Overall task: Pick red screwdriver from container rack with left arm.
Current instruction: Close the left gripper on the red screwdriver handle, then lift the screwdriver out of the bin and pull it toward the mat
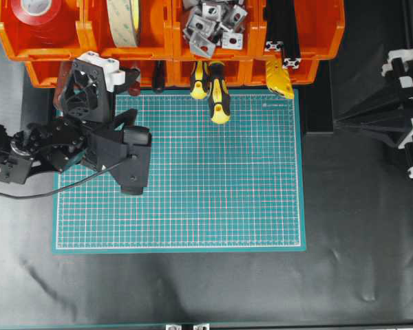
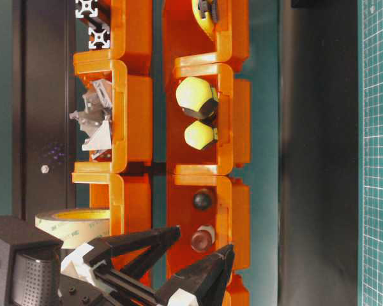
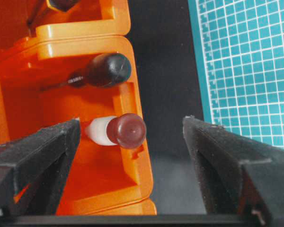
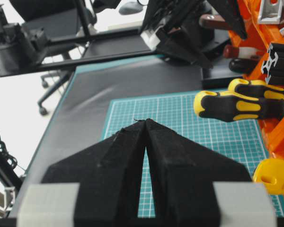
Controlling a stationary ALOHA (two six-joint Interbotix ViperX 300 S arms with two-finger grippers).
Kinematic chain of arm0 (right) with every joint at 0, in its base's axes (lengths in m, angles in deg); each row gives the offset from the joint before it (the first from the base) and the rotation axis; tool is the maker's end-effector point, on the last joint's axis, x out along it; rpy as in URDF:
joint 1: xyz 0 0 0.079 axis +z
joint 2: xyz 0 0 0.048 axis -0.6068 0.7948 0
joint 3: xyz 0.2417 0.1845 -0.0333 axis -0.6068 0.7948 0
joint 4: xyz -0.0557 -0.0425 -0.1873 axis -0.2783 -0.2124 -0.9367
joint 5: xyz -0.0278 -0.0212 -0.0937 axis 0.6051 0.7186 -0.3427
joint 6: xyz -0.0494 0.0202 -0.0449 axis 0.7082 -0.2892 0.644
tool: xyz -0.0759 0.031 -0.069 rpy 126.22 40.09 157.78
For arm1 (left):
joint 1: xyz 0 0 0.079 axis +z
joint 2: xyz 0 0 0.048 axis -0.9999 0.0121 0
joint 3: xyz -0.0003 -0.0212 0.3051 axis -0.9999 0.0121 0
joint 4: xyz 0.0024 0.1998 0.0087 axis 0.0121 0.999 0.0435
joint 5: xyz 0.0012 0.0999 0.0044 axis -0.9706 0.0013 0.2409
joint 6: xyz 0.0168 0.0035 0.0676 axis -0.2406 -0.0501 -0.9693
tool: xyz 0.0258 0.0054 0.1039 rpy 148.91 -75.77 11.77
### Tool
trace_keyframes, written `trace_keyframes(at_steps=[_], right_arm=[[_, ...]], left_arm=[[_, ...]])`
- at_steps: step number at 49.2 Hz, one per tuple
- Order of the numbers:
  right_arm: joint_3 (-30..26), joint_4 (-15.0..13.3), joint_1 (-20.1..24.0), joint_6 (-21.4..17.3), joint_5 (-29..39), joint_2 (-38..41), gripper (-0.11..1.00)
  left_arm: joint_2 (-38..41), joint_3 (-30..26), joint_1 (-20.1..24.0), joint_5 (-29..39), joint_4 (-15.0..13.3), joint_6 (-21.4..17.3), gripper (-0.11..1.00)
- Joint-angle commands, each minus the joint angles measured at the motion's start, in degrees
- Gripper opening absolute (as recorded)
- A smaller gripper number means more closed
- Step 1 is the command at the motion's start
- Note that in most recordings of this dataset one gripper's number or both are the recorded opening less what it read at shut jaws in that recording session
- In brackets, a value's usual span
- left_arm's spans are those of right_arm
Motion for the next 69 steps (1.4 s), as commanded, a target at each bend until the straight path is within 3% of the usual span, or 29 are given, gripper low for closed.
trace_keyframes(at_steps=[1,11,24,50,56,69], right_arm=[[-0.7,-0.09,0.18,0.0,-0.09,0.62,0.01],[-0.7,0.0,0.18,0.0,-0.09,0.62,0.01],[-0.7,0.0,0.18,0.0,-0.26,0.62,0.01],[-0.26,0.0,0.18,0.26,-0.44,0.62,0.01],[0.18,0.0,0.18,0.26,-0.53,0.62,0.01],[0.35,0.0,0.18,0.18,-0.7,0.53,0.01]], left_arm=[[0.09,-0.53,0.44,-0.09,0.26,0.35,0.85],[0.79,-0.53,0.53,0.09,0.09,0.62,0.7],[0.53,-0.7,0.0,0.88,-0.18,0.44,0.29],[-2.37,-6.59,-5.71,3.78,-0.09,-2.2,0.26],[-2.55,-9.67,-8.17,3.87,-0.09,-4.31,0.26],[-2.72,-15.29,-15.03,5.36,-0.09,-5.01,0.26]])
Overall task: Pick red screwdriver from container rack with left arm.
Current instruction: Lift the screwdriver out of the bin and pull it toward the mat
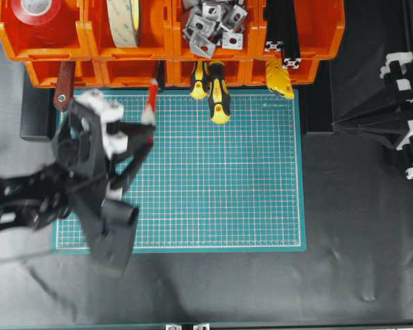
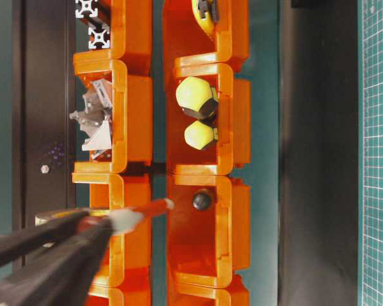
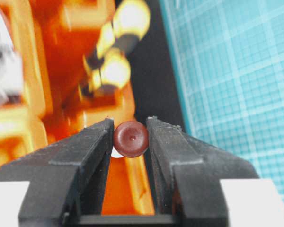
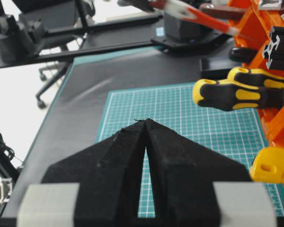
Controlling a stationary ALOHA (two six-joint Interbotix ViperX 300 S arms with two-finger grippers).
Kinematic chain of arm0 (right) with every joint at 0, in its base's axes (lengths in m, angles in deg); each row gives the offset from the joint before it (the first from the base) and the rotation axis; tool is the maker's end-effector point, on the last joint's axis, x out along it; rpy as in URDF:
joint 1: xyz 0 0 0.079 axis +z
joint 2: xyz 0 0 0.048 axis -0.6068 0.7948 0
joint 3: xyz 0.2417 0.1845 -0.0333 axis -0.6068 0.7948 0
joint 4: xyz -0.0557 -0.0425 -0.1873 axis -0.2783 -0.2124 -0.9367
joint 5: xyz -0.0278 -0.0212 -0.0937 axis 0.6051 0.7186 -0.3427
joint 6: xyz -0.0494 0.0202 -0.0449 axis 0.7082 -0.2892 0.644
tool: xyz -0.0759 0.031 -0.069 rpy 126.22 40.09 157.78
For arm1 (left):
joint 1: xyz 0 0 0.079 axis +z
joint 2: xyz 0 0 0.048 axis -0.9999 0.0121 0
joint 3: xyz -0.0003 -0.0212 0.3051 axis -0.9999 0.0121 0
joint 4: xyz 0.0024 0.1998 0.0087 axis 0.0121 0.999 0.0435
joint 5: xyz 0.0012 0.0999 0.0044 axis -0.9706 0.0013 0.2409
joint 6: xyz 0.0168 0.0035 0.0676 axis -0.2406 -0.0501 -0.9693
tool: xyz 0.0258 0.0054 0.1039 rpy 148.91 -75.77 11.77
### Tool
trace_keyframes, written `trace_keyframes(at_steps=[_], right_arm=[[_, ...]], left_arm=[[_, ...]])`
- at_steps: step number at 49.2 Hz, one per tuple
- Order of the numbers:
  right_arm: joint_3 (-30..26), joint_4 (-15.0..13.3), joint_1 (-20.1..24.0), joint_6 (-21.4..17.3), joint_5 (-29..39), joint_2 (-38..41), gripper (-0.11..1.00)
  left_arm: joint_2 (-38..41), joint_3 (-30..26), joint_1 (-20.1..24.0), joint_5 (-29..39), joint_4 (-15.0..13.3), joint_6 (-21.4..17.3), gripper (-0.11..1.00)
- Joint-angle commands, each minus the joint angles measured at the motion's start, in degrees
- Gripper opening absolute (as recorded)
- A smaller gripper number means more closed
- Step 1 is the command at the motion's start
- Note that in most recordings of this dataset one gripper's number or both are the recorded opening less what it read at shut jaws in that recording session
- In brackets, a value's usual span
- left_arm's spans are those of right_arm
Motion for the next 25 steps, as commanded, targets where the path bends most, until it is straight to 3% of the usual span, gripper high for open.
trace_keyframes(at_steps=[1,16,25], right_arm=[[-0.7,0.0,0.0,0.0,-0.62,0.44,0.01],[-0.7,-0.09,-0.26,-0.09,-0.62,0.18,0.0],[-0.7,0.0,-0.44,-0.18,-0.62,0.26,0.01]], left_arm=[[-1.67,-3.34,-2.9,0.97,0.26,-0.09,0.26],[-1.23,-8.09,-12.48,10.63,0.26,-0.09,0.26],[2.02,-12.3,-15.56,11.34,0.26,-0.18,0.26]])
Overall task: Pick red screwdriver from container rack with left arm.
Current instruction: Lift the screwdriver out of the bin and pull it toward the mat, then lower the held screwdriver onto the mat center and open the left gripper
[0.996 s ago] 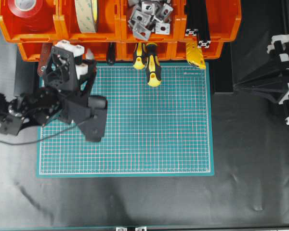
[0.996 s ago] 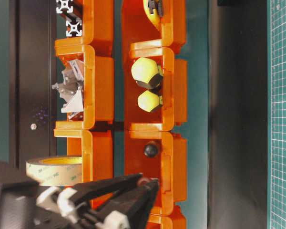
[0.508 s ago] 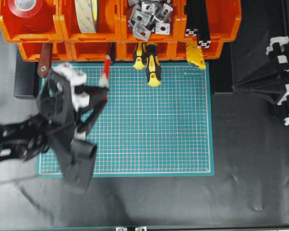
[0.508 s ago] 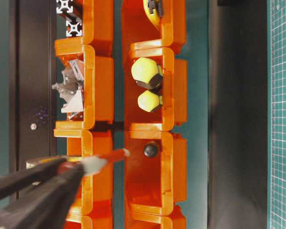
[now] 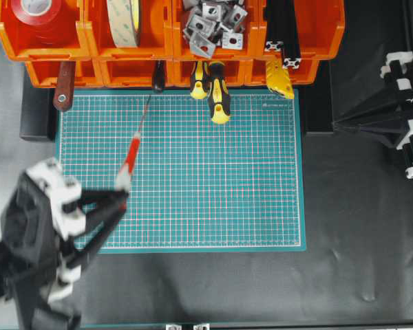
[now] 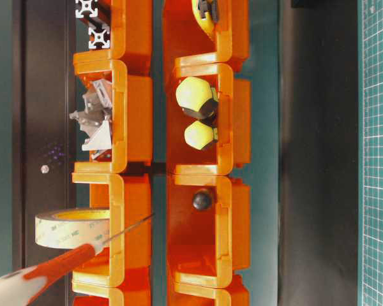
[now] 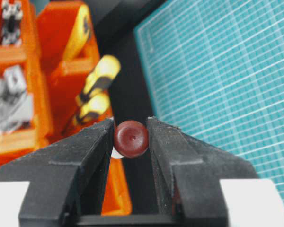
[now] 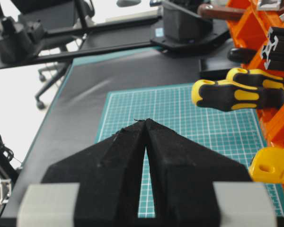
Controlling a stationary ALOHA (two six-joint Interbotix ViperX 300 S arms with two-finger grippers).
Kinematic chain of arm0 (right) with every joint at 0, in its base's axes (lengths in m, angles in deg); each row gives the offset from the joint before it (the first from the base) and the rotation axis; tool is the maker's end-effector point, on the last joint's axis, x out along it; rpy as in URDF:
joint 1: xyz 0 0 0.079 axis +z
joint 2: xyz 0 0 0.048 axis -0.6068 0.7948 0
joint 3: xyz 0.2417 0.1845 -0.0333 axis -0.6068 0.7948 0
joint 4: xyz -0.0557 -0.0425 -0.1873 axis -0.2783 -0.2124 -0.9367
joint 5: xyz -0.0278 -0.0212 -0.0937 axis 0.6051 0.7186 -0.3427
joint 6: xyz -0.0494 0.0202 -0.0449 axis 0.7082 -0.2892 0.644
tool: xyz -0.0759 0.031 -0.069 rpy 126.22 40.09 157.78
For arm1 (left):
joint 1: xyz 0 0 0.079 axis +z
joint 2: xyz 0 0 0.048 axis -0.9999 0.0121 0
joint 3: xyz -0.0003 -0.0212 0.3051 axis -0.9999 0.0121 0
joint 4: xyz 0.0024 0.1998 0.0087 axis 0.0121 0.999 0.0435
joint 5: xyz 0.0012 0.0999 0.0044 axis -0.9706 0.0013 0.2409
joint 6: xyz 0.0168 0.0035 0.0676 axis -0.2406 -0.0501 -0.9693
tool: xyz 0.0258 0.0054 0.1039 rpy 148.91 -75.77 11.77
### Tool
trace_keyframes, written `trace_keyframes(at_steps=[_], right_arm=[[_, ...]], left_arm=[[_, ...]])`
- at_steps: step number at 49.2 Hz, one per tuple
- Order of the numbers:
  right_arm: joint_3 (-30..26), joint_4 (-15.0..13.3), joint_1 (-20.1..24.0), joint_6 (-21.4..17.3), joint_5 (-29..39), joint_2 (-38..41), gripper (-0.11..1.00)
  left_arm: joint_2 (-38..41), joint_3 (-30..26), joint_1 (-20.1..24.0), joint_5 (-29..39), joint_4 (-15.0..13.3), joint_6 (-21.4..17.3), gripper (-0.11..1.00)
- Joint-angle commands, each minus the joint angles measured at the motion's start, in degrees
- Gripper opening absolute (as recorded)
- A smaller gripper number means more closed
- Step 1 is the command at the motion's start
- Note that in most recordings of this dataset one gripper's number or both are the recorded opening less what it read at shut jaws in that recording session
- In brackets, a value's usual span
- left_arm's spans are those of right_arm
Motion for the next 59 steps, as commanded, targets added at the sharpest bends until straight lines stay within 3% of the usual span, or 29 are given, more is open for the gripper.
trace_keyframes(at_steps=[1,18,26,38,59], right_arm=[[-0.7,0.0,-0.09,-0.09,-0.7,0.26,0.01],[-0.79,0.0,-0.18,-0.09,0.18,-0.09,0.01],[-0.79,0.0,-0.18,-0.09,0.18,-0.09,0.01],[-0.79,0.0,-0.18,-0.09,0.18,-0.18,0.01],[-0.79,0.0,-0.44,-0.09,0.18,-0.18,0.01]], left_arm=[[1.14,-3.69,-1.05,-0.7,0.26,0.0,0.26],[7.12,-1.05,2.2,-12.39,0.26,-2.81,0.26],[7.91,1.67,5.45,-15.38,0.26,-5.36,0.26],[9.76,6.42,11.16,-25.14,0.35,-7.12,0.26],[9.84,10.02,13.27,-26.89,0.26,-6.06,0.25]])
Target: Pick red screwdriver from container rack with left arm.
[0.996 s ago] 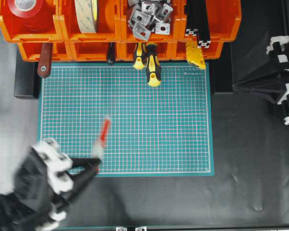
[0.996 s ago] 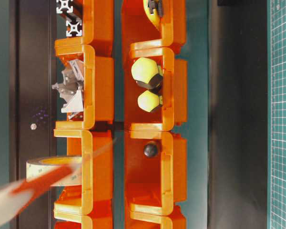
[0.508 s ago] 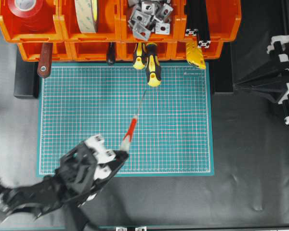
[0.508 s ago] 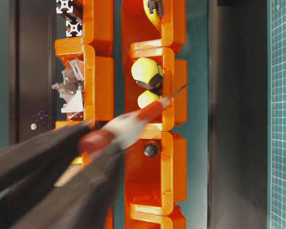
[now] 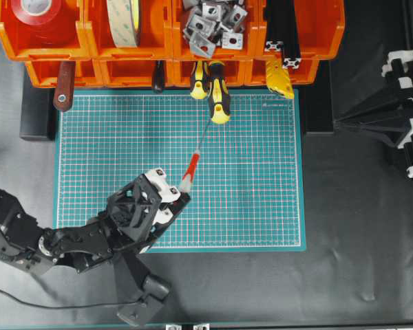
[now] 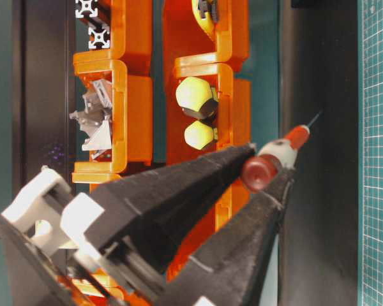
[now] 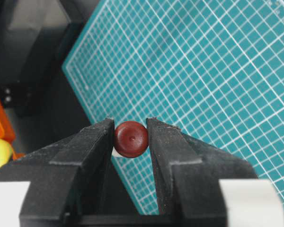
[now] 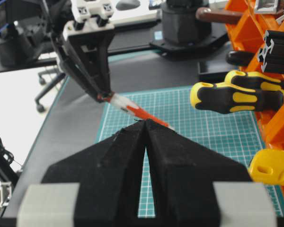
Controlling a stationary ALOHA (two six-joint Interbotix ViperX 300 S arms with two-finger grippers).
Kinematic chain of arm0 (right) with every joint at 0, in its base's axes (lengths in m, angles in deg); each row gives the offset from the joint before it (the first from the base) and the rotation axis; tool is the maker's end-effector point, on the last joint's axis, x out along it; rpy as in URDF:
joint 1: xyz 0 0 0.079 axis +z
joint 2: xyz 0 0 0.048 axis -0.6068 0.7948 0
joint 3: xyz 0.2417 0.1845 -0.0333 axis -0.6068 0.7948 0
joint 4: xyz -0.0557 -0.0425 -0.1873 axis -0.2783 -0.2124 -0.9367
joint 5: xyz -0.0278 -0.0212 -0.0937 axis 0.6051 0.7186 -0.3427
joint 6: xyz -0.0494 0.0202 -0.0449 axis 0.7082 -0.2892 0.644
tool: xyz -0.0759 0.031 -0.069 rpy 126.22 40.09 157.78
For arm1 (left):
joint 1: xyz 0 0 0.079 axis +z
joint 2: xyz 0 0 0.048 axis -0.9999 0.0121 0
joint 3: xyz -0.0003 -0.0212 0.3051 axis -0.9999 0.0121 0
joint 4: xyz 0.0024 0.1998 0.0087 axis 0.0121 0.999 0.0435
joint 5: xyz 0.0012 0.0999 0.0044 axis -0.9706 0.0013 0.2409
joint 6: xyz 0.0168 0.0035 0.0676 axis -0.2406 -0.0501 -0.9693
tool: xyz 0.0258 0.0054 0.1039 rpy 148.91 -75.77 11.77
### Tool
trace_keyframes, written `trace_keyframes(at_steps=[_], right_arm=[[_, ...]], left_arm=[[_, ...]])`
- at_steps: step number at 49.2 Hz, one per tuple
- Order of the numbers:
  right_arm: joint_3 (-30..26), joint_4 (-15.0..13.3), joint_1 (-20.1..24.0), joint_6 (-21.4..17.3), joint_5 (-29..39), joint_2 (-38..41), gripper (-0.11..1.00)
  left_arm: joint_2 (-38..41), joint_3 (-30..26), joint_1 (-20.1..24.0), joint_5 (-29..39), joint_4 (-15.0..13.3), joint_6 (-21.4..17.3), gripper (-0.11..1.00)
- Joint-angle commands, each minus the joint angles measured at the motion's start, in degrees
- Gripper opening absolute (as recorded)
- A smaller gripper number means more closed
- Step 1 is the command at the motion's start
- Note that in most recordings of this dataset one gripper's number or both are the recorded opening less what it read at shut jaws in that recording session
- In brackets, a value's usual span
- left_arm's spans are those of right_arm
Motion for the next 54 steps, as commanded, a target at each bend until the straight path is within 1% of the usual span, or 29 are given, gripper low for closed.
trace_keyframes(at_steps=[1,19,24,29,31,32,34,35,39,41,43,46,50,54], right_arm=[[-0.79,0.09,-0.35,0.0,0.09,0.35,0.01],[-0.7,0.09,-1.67,0.0,0.09,0.35,0.01],[-0.7,0.09,-1.76,0.0,0.09,0.35,0.01],[-0.7,0.09,-1.85,0.0,0.09,0.35,0.01],[-0.7,0.09,-1.85,0.0,0.09,0.35,0.01],[-0.7,0.09,-1.85,0.0,0.09,0.35,0.01],[-0.7,0.09,-1.76,0.0,0.09,0.35,0.01],[-0.7,0.09,-1.76,0.0,0.0,0.35,0.0],[-0.7,0.09,-1.85,0.0,-0.09,0.35,0.01],[-0.79,0.09,-1.76,0.0,-0.09,0.35,0.01],[-0.7,0.09,-1.76,0.0,-0.09,0.35,0.01],[-0.7,0.09,-1.76,0.0,0.0,0.35,0.0],[-0.7,0.0,-1.76,0.0,-0.09,0.35,0.0],[-0.7,0.09,-1.76,0.0,-0.09,0.35,0.01]], left_arm=[[-1.58,-0.26,0.26,-0.35,0.26,0.26,0.25],[-1.41,-0.7,0.88,-0.44,0.18,0.26,0.25],[-1.32,-0.35,1.32,-0.44,0.18,0.88,0.25],[-1.32,0.09,1.67,-0.97,0.18,2.64,0.25],[-1.32,0.26,1.67,-1.41,0.18,3.34,0.28],[-1.32,0.26,1.76,-1.67,0.26,3.69,0.32],[-1.32,0.35,1.76,-2.11,0.18,4.57,0.41],[-1.32,0.35,1.76,-2.46,0.18,5.01,0.48],[-1.32,0.7,1.85,-3.08,0.26,6.33,0.68],[-1.32,0.97,1.85,-3.34,0.26,7.03,0.77],[-1.32,1.14,1.85,-3.52,0.26,7.82,0.83],[-1.41,1.41,1.85,-3.52,0.26,9.14,0.86],[-1.58,1.67,1.85,-3.6,0.18,11.25,0.84],[-1.76,2.11,1.85,-3.6,0.18,14.24,0.84]])
